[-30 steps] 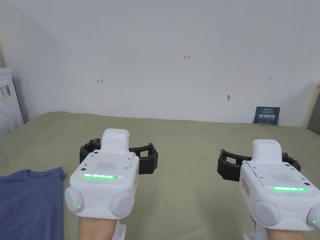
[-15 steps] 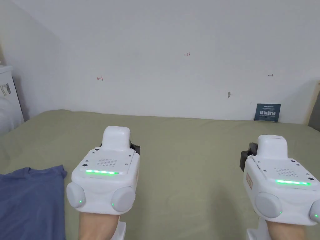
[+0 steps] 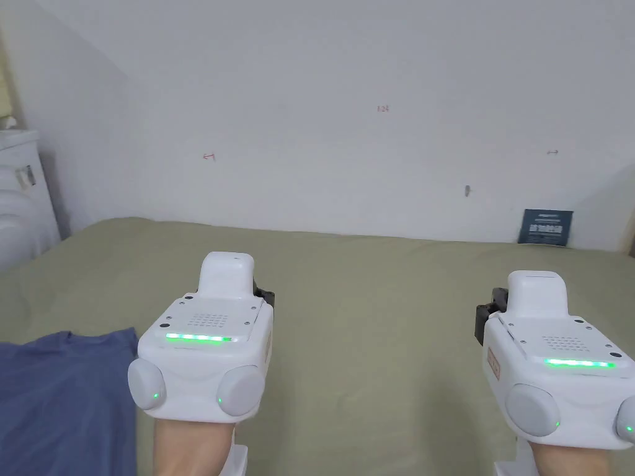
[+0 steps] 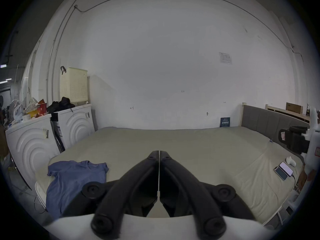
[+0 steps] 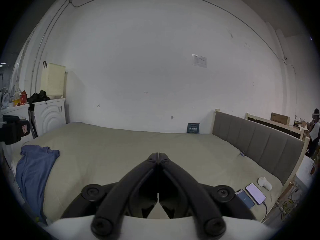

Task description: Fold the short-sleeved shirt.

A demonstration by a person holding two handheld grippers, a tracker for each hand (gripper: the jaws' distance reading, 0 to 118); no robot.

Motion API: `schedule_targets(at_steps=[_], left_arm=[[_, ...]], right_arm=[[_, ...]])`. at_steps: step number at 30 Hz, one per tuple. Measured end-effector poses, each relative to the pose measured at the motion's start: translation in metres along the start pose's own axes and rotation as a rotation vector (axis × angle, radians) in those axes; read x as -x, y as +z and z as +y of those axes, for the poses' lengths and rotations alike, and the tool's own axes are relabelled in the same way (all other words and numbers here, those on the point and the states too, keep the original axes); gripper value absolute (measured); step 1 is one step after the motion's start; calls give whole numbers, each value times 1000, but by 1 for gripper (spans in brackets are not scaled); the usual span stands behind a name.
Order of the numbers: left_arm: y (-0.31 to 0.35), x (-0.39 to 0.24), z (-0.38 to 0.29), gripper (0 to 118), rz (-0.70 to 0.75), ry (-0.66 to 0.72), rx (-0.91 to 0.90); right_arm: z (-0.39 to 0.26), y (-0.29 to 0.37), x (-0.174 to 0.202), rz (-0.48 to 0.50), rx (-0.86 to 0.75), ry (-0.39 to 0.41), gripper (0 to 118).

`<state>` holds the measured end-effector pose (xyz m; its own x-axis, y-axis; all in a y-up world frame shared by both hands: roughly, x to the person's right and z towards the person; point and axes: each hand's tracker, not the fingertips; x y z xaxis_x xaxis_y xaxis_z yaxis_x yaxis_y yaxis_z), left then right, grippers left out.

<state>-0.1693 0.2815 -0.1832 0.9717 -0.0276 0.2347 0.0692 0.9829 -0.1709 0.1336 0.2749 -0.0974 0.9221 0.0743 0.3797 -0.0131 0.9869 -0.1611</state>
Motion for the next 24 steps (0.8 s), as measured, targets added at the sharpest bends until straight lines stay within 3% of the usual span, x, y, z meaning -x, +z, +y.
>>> schedule_targets(at_steps=[4, 16, 24], left_arm=[[9, 40, 0, 1, 112, -12, 10], [100, 208, -8, 1, 554, 69, 49], [148, 260, -23, 1, 705, 95, 84]], right_arm=[[2, -15, 41, 112, 10, -11, 0], [9, -6, 245, 593, 11, 8, 0], [7, 21, 320, 759, 12, 40, 0]])
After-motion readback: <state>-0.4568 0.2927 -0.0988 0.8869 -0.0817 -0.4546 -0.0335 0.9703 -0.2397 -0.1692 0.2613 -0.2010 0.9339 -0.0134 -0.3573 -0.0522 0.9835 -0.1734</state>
